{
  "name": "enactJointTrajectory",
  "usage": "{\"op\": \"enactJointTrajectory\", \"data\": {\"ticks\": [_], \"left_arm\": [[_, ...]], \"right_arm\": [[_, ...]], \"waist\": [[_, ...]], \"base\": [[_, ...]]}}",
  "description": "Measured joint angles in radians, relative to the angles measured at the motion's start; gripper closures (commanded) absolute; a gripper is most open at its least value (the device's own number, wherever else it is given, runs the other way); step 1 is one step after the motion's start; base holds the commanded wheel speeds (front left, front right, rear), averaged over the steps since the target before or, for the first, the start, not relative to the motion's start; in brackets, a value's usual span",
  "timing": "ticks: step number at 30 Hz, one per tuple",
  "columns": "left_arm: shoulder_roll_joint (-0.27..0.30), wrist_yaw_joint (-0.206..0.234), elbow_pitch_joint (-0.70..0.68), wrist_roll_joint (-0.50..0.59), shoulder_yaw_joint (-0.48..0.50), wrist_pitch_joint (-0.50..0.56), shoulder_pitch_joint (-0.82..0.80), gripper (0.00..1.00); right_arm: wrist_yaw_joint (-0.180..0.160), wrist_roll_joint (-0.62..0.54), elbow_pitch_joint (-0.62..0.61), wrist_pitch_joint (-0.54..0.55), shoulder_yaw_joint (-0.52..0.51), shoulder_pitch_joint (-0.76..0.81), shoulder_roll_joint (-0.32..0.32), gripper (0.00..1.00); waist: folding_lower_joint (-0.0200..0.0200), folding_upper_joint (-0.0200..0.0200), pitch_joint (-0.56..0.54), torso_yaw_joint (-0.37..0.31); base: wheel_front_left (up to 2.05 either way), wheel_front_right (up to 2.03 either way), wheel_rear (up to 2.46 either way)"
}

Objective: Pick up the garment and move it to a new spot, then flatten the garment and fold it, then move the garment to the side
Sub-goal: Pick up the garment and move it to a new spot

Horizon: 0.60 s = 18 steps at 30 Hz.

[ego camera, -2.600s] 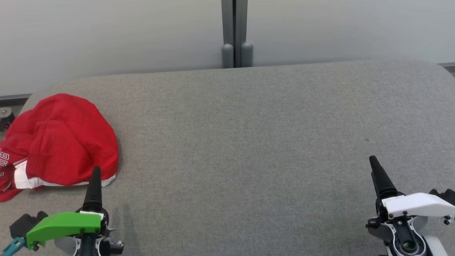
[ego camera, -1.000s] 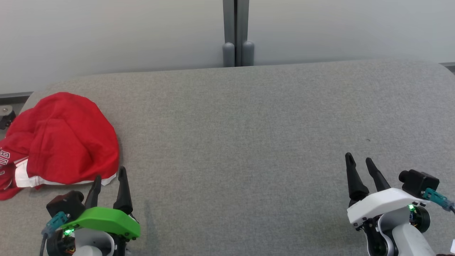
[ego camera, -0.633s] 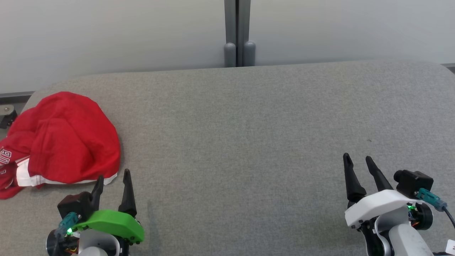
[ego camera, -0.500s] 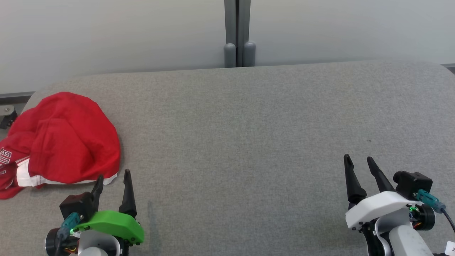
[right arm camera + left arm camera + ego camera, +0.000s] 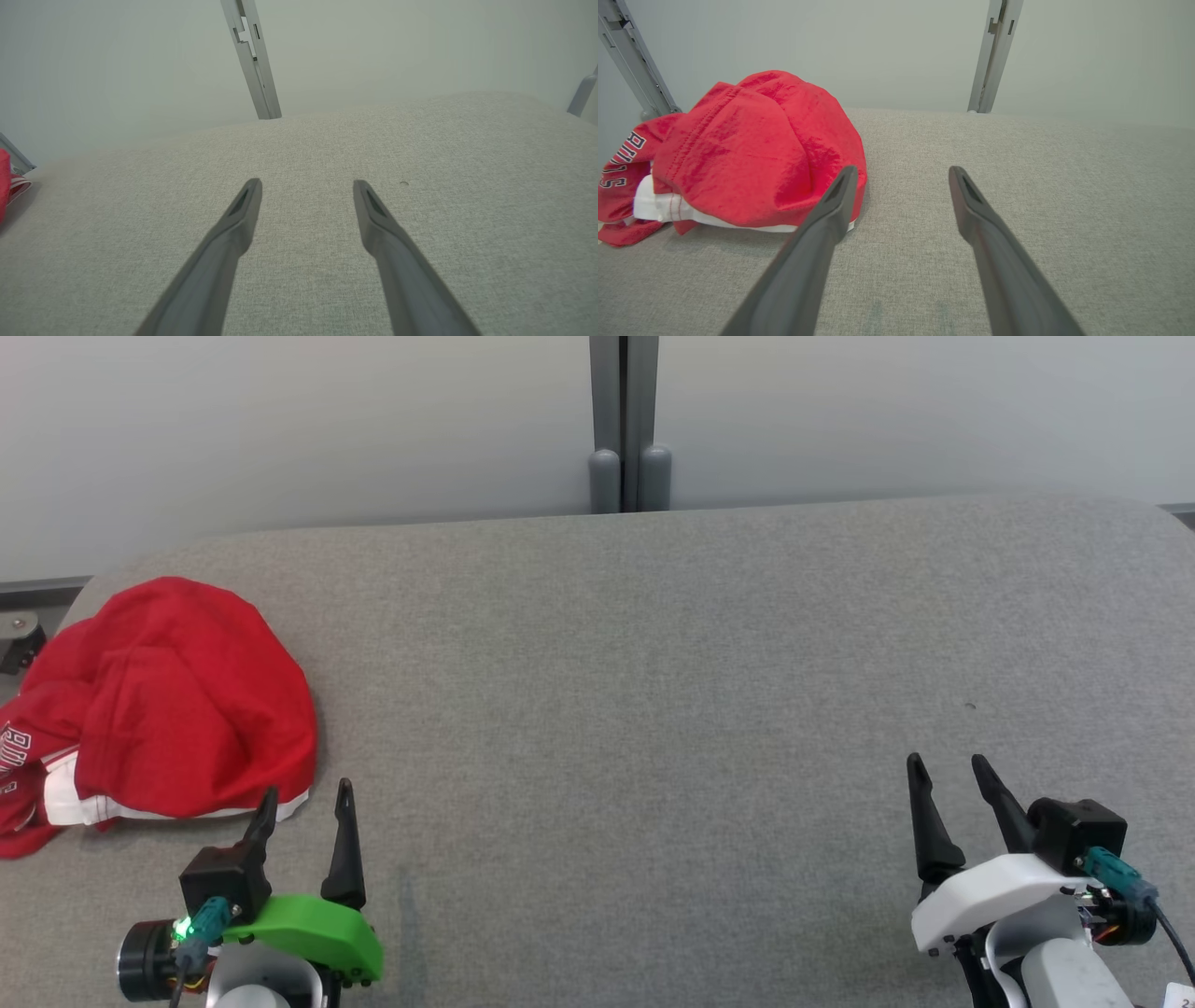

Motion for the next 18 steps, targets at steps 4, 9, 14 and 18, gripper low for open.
{"op": "enactJointTrajectory", "data": {"ticks": [4,9,14,18], "left_arm": [[-0.003,-0.011,0.001,0.03,0.002,-0.006,0.003,0.0],[-0.019,-0.013,0.005,0.062,0.018,-0.018,0.011,0.0],[-0.026,-0.017,0.017,0.098,0.04,-0.027,0.012,0.0],[-0.033,-0.02,0.038,0.12,0.066,-0.035,0.012,0.0]], "right_arm": [[0.0,-0.03,0.004,-0.011,0.001,0.008,0.0,0.0],[0.0,-0.066,0.02,-0.02,0.014,0.012,-0.001,0.0],[0.0,-0.104,0.031,-0.03,0.048,0.003,0.0,0.0],[0.0,-0.117,0.041,-0.037,0.081,-0.017,-0.001,0.0]], "waist": [[0.0,0.0,0.0,0.002],[0.0,0.0,0.002,0.017],[0.0,0.0,0.01,0.06],[0.0,0.0,0.019,0.117]], "base": [[0.0,0.0,0.0],[0.0,0.0,0.0],[0.0,0.0,0.0],[0.0,0.0,0.0]]}}
